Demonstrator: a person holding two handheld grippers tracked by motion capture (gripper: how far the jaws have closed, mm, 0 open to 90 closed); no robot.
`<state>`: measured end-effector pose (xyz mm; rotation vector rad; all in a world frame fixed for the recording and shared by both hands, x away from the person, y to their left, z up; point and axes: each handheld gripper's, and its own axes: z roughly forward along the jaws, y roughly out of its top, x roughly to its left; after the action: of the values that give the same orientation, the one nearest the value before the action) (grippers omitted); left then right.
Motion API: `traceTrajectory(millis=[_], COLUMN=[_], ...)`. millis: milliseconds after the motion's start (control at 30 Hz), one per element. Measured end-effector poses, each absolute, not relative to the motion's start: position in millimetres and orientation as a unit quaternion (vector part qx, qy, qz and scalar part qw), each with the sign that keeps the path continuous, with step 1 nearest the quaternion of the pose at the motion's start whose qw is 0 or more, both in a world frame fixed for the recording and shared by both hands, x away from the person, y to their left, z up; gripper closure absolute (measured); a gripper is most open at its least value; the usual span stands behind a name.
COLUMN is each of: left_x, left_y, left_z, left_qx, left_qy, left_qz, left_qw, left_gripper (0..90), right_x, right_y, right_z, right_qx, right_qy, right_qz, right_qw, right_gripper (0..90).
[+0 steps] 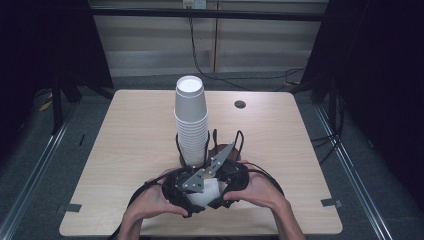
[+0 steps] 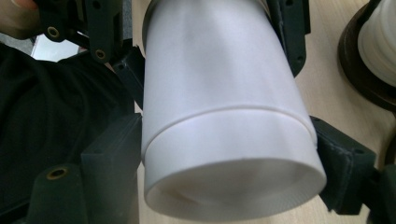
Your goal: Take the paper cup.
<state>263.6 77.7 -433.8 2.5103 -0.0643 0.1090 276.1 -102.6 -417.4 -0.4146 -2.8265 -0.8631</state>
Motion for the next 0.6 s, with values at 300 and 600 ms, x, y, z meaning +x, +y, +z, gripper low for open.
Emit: traceTrajectory(millis=[300, 600], left_x=[263.9, 265.5], left_y=[78.2, 79.4], left_z=[-437.4, -437.5], left_qx=[0.947, 0.943], left_qy=[-0.031, -0.037], left_qz=[0.034, 0.038], left_qw=[0.319, 0.329], left_gripper=[16.2, 15.2], right_x=[276.4, 274.6], right_y=[-101.3, -103.1], right_z=[-419.7, -417.8], right_qx=[-0.136, -0.14], right_qy=[-0.945, -0.946], right_qz=[-0.285, -0.285], right_qw=[0.081, 0.071], right_gripper=[22.3, 23.1])
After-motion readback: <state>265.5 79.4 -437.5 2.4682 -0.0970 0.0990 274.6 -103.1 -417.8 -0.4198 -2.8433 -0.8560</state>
